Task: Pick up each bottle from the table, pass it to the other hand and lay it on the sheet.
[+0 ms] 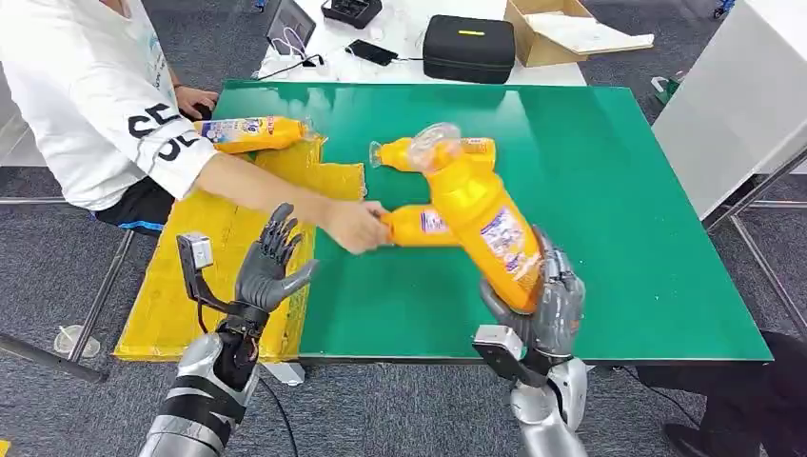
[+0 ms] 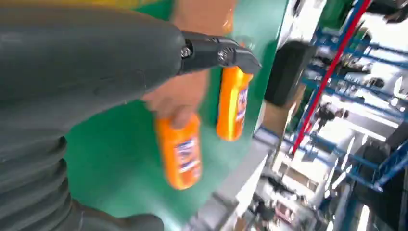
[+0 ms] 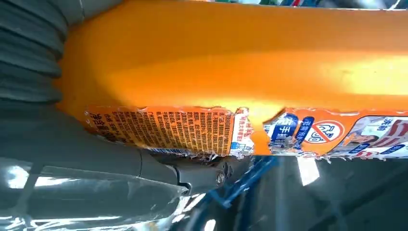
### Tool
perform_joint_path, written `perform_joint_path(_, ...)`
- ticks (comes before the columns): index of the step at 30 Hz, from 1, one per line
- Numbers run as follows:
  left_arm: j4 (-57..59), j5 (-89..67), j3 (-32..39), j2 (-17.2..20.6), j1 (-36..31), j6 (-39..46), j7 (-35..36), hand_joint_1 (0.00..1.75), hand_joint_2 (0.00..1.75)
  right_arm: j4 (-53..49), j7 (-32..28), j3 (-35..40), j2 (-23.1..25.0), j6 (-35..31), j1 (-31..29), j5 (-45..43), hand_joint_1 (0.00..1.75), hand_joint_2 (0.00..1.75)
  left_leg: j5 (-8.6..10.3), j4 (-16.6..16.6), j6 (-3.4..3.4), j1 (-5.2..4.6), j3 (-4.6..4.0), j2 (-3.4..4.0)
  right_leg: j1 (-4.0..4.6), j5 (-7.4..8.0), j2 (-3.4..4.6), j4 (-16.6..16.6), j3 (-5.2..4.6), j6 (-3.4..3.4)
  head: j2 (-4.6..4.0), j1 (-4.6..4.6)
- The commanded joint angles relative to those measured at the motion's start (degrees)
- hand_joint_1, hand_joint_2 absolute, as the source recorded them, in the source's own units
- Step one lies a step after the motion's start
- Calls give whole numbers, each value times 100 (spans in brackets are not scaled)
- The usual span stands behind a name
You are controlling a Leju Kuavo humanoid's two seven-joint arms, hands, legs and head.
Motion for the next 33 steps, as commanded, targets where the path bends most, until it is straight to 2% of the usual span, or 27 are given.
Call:
perform_joint_path(1,-332,941,-609,283,178,-878,320,0,175,360,-20,-147,119,-24,39,-361,175,175,-9,-4,3,3,30,14,7,-5,4,-6,28,-12,0,2)
perform_joint_path(3,-443,1382,-839,371,232,-1202,415,0,175,690,-20,130,7,-24,-8,-452,175,175,-6,-6,2,1,21,15,4,-1,9,-7,18,-8,0,0)
perform_joint_path(4,-497,1468,-899,385,257,-1285,413,0,175,809,-20,251,-24,-24,-30,-536,175,175,-16,-9,4,4,51,24,9,-9,10,-11,46,-16,0,2)
perform_joint_path(5,-536,1573,-960,399,278,-1368,434,0,175,940,-20,339,-47,-24,-58,-556,175,175,-7,-8,2,2,29,13,6,-3,5,-9,26,-10,0,0)
perform_joint_path(6,-536,1573,-960,399,278,-1368,434,0,175,940,-20,339,-47,-24,-58,-556,175,175,-13,-11,2,7,46,26,11,-4,16,-16,42,-14,0,2)
perform_joint_path(7,-553,1567,-976,381,286,-1356,433,0,175,945,-20,350,-31,-24,-62,-545,175,175,-3,-5,1,5,15,12,7,1,6,-8,14,-6,0,0)
perform_joint_path(11,-553,1567,-976,381,286,-1356,433,0,175,945,-20,350,-31,-24,-62,-545,175,175,-13,-10,4,3,46,20,7,-7,7,-11,43,-14,0,0)
perform_joint_path(12,-553,1567,-976,381,286,-1356,433,0,175,945,-20,350,-31,-24,-62,-545,175,175,-5,-6,2,6,18,12,8,0,5,-9,19,-8,0,2)
perform_joint_path(18,-553,1567,-976,381,286,-1356,433,0,175,945,-20,350,-31,-24,-62,-545,175,175,-4,-5,3,2,17,11,5,-1,4,-6,17,-7,0,2)
perform_joint_path(23,-698,1638,-1343,461,338,-1421,419,0,175,1540,-20,836,-89,8,-225,-614,175,175,-7,-7,2,4,24,17,7,-1,10,-9,23,-9,0,0)
perform_joint_path(33,163,1437,-1792,355,-131,-1174,446,0,175,2368,-20,1213,339,-24,-623,425,175,175,-2,-4,2,4,17,11,7,0,3,-5,16,-8,0,0)
